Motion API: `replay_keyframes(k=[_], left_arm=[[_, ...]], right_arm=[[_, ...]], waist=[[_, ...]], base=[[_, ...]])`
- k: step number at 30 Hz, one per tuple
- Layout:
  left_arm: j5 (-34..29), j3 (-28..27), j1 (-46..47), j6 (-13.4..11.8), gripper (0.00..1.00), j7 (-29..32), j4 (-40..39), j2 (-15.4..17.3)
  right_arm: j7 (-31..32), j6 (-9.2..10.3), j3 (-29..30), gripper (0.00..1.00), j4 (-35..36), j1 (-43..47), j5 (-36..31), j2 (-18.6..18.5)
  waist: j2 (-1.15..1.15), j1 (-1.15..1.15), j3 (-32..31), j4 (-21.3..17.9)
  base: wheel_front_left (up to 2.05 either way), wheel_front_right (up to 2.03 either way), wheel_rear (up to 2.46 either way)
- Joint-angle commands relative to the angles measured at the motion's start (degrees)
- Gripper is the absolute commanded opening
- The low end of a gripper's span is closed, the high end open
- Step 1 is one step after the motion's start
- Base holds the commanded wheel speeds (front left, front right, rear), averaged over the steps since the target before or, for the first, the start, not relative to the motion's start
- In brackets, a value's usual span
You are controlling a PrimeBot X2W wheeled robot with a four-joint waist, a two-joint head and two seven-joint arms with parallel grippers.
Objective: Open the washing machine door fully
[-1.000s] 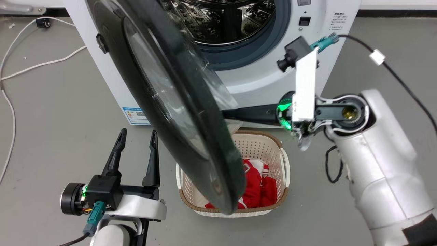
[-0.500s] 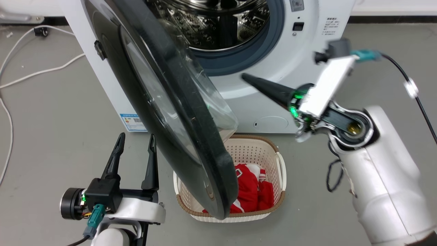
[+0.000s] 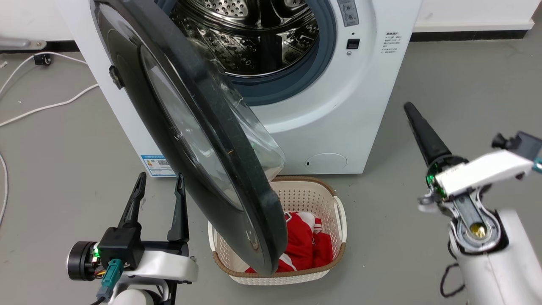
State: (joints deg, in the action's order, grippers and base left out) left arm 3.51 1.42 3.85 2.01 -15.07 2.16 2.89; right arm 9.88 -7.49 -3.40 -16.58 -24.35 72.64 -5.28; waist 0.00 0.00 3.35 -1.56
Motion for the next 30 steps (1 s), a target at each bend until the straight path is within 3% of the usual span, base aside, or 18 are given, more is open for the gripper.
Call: replay_keyframes(k=[1,4,12,13,19,24,30], left_arm=[[-0.3,-0.2,-0.7,0.1,1.0,-0.2,-0.1,0.0],[-0.3,-0.4,-0.9,0.2,1.0,-0.2,0.0,0.0],[-0.5,-0.8,-1.9,0.2,1.0,-0.2,0.4,0.0],[-0.6,-0.9,-2.5,0.1,1.0,-0.2,0.3,0.0],[-0.9,-1.2,-2.4,0.6,1.0,-0.2,0.3,0.0],[-1.4,-1.6,-2.3,0.9,1.0,-0.2,0.2,0.0],[-1.8,-1.8,-2.3,1.1,1.0,-0.2,-0.1,0.0]], right_arm=[[-1.7,0.0,0.0,1.0,1.1,1.8,-2.1,-0.6],[-7.3,0.0,-0.2,1.0,3.8,6.2,-8.7,-1.2],[-20.5,0.01,1.5,1.0,8.2,15.6,-34.6,-2.4],[-22.8,0.01,4.2,1.0,11.2,18.0,-47.7,-2.1],[-23.8,0.02,8.5,1.0,21.8,22.8,-71.2,0.8],[-22.3,0.02,8.6,1.0,27.3,26.5,-77.8,2.3],[-21.9,0.02,7.9,1.0,24.2,30.7,-72.6,2.5]], waist=[[0.0,0.0,-0.2,0.0],[0.0,0.0,-0.7,0.0],[0.0,0.0,-2.6,0.5],[0.0,0.0,-3.0,0.7],[0.0,0.0,-3.2,1.2],[0.0,0.0,-3.2,1.5],[0.0,0.0,-3.0,1.3]], base=[[0.0,0.0,0.0],[0.0,0.0,0.0],[0.0,0.0,0.0],[0.0,0.0,0.0],[0.0,0.0,0.0],[0.0,0.0,0.0],[0.0,0.0,0.0]])
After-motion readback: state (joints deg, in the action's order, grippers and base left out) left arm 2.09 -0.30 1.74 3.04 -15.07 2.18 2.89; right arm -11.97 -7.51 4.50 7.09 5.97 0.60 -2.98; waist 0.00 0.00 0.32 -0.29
